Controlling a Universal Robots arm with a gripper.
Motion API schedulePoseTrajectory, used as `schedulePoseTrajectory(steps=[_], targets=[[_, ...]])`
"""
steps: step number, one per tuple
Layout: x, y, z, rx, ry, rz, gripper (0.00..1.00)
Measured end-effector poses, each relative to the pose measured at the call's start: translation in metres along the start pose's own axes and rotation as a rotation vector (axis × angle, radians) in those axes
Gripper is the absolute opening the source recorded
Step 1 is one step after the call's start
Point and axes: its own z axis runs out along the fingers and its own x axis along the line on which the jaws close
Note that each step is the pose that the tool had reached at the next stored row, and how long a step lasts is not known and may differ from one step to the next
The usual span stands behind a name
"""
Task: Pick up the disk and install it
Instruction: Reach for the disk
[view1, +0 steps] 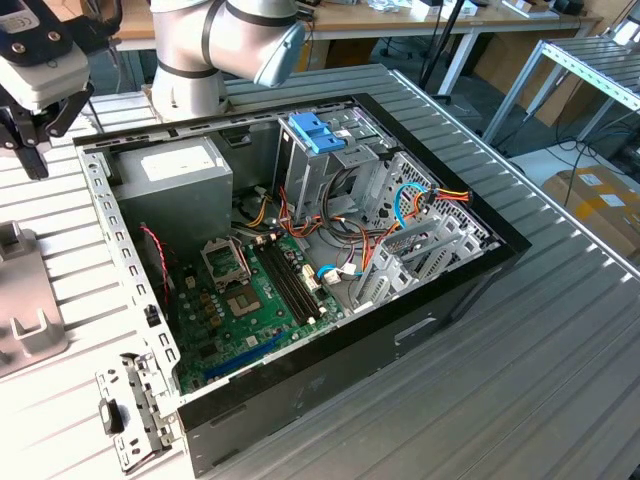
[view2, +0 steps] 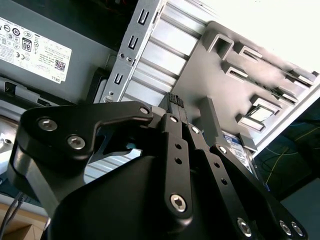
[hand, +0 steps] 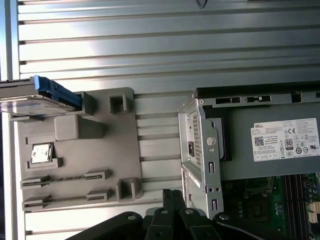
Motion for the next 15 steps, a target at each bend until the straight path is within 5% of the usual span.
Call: schedulePoseTrajectory(steps=[15], targets=[[0.0129,-0.001,-0.0003,0.0,0.0,0.0,0.11]])
